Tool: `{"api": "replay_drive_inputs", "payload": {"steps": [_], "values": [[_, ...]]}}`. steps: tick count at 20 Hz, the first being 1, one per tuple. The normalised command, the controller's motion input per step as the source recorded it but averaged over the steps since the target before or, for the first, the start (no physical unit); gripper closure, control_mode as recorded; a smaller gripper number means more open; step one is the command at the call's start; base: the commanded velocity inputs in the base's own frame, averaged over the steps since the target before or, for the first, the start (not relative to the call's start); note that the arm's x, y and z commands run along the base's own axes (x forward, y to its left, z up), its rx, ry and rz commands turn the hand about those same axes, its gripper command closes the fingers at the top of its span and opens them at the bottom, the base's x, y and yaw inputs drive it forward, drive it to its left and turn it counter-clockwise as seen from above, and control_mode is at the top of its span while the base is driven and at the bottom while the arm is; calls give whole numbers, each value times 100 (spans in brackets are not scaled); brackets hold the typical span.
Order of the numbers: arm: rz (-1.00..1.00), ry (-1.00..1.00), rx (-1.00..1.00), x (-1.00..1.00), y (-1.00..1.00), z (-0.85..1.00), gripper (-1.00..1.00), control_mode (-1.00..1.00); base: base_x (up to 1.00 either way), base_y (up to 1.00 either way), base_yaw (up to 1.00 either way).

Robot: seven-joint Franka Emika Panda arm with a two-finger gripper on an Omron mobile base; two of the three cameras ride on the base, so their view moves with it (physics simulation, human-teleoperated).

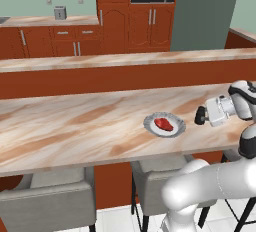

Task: Retrieve the shaker from the cabinet and place it next the steak on a plate on the dining table.

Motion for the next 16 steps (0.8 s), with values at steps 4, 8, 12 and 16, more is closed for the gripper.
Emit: {"api": "replay_drive_inputs", "payload": {"steps": [4,8,12,16], "values": [[9,0,14,14,-2,-17,100,-100,0,0,0],[10,0,6,18,0,-21,100,-100,0,0,0],[6,0,0,22,-4,-15,100,-100,0,0,0],[0,0,0,16,-16,-6,100,-100,0,0,0]]}}
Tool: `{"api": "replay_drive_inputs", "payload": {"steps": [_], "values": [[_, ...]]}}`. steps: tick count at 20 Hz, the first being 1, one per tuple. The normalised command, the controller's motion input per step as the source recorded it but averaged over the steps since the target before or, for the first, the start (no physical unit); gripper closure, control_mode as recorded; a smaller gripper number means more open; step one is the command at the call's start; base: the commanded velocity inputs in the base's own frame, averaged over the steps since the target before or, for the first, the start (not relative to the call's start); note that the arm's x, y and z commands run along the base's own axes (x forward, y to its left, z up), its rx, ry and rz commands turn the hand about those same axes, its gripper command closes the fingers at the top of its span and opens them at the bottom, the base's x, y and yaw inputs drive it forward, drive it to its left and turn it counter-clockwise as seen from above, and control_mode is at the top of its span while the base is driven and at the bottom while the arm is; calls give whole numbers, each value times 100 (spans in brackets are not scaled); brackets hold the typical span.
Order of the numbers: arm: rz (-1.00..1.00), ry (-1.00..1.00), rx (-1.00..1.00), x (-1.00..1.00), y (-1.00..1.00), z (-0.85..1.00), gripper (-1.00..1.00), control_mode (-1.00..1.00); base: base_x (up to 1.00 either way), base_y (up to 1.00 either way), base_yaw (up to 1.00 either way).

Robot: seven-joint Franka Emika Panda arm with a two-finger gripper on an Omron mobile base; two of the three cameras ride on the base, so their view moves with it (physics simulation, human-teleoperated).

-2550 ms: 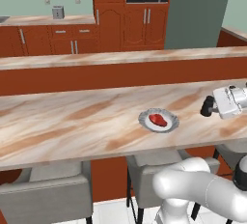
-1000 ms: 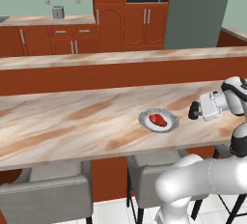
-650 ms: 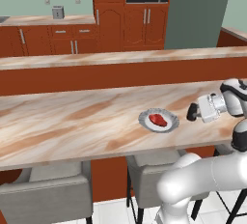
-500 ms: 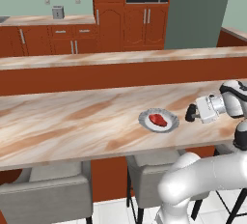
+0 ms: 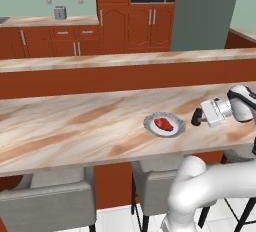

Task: Retrieve the shaker from the cabinet and place it next the steak on a plate on the dining table.

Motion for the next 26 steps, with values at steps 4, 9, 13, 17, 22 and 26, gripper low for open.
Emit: {"api": "replay_drive_inputs", "payload": {"steps": [4,9,13,17,22,26], "values": [[0,0,0,17,-8,-16,100,-100,0,0,0],[0,0,0,14,0,-24,100,-100,0,0,0],[0,0,0,26,0,-23,100,-100,0,0,0],[0,0,0,33,0,-24,100,-100,0,0,0],[0,0,0,30,-2,-27,100,-100,0,0,0],[0,0,0,25,-11,-30,100,-100,0,0,0]]}}
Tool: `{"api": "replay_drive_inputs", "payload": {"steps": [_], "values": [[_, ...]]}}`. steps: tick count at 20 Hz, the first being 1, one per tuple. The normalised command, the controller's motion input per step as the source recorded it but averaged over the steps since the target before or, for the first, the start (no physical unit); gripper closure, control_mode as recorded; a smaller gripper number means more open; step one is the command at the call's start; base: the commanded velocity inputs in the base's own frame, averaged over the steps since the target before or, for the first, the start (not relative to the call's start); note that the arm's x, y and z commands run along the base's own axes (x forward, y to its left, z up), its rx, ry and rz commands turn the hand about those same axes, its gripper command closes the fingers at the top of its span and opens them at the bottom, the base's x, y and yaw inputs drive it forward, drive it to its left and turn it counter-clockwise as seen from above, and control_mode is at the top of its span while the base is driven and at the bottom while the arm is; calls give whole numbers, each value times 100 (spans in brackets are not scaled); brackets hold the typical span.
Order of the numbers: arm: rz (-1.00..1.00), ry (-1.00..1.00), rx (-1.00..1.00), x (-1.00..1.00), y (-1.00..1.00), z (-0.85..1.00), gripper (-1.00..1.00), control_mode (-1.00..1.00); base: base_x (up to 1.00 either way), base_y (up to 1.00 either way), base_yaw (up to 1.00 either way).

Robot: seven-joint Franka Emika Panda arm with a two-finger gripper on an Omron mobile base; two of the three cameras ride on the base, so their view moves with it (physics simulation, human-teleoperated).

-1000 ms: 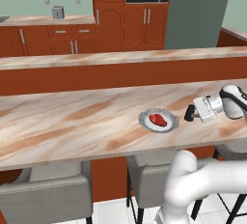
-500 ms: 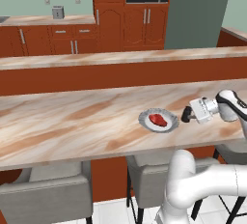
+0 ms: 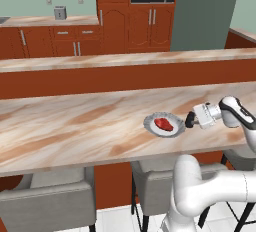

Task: Retrieve the shaker from the cabinet and place it next the steak on a plate on the dining table.

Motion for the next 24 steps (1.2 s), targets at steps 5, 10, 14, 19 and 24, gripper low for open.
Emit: {"api": "replay_drive_inputs", "payload": {"steps": [5,10,14,19,24], "values": [[0,0,0,21,-17,-27,100,-100,0,0,0],[0,0,0,20,-12,-26,100,-100,0,0,0],[0,0,0,1,-2,-22,-100,-100,0,0,0],[0,0,0,-13,-12,-10,-100,-100,0,0,0],[0,0,0,-21,-9,-2,-100,-100,0,0,0]]}}
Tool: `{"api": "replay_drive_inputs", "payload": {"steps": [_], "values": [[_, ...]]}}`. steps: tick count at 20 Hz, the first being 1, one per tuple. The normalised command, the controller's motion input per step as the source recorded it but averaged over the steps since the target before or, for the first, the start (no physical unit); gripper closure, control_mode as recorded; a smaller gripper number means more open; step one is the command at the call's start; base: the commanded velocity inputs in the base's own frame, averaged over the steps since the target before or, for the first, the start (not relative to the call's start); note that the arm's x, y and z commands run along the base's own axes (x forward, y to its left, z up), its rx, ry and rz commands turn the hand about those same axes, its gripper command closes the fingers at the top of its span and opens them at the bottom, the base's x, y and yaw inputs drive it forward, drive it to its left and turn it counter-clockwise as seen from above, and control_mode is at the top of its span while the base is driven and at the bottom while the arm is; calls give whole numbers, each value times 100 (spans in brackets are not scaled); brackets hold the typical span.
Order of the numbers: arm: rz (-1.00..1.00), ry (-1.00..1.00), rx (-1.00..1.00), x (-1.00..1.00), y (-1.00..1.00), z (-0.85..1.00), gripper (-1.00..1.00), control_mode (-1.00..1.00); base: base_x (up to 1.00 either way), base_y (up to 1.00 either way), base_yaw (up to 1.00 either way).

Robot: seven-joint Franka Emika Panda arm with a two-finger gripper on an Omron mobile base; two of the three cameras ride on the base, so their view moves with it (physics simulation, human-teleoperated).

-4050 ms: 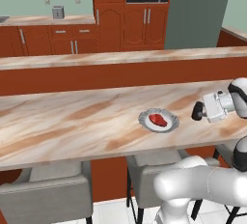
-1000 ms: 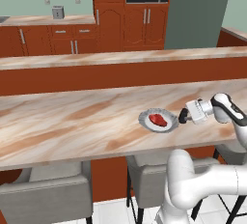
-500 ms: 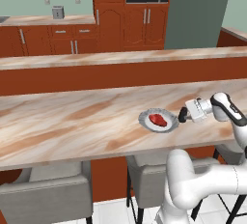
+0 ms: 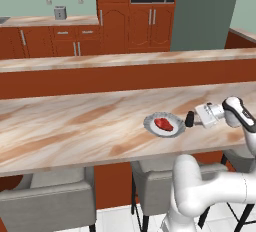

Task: Retrieve the shaker from the cabinet and place it next the steak on a plate on the dining table.

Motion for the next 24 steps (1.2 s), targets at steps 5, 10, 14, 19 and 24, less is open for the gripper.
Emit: {"api": "replay_drive_inputs", "payload": {"steps": [5,10,14,19,24], "values": [[0,0,0,-13,-11,0,-100,-100,0,0,0],[0,-1,8,0,-55,0,-100,-100,0,0,0],[-8,-5,12,-16,-27,18,-100,-100,0,0,0],[-9,-22,3,-70,10,69,-100,-100,0,0,0],[-5,-6,-9,-73,25,98,-100,-100,0,0,0]]}}
